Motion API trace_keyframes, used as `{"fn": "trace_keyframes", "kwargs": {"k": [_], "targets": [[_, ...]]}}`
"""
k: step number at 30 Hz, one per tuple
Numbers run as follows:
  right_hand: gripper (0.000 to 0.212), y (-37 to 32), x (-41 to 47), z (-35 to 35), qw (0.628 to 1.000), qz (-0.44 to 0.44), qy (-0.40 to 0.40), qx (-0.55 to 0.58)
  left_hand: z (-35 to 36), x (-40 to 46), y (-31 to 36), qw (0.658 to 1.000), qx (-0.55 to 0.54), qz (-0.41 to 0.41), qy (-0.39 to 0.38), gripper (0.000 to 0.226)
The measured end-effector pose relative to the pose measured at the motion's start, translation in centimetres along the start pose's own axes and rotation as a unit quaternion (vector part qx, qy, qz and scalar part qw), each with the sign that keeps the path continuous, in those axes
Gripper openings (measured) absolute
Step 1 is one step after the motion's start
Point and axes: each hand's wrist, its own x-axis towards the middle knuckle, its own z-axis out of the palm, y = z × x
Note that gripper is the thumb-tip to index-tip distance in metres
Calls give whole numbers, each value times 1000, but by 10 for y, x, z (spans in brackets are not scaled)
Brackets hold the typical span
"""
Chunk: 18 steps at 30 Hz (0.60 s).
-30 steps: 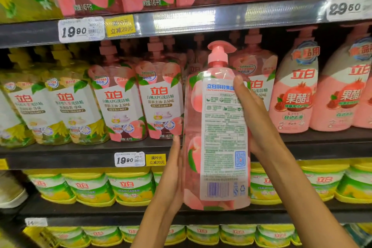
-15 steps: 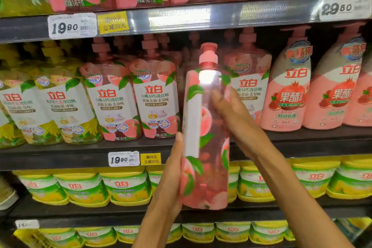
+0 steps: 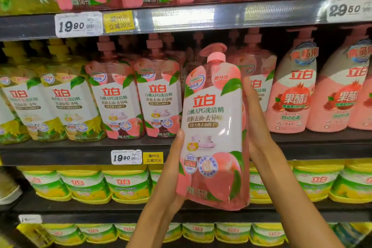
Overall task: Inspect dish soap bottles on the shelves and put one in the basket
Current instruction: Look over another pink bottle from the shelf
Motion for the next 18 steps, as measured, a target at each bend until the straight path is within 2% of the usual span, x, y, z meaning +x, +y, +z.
{"fn": "trace_keyframes", "kwargs": {"k": [6, 7, 9, 11, 15, 18], "targets": [[75, -7, -2, -3, 979, 0, -25, -204, 7, -4, 1, 980, 176, 54, 81, 68], [73, -4, -3, -5, 977, -9, -24, -213, 5, -5, 1, 975, 195, 70, 83, 63], [56, 1, -5, -9, 977, -41, -29, -208, 2, -5, 1, 969, 219, 88, 73, 54], [49, 1, -9, -13, 977, -69, -36, -199, -3, -4, -1, 965, 233, 106, 57, 61], [98, -6, -18, -18, 965, -110, -28, -238, -9, -1, 0, 958, 248, 142, 18, 71], [119, -14, -27, -22, 951, -111, -43, -285, -14, 2, 3, 951, 261, 164, -10, 67]]}}
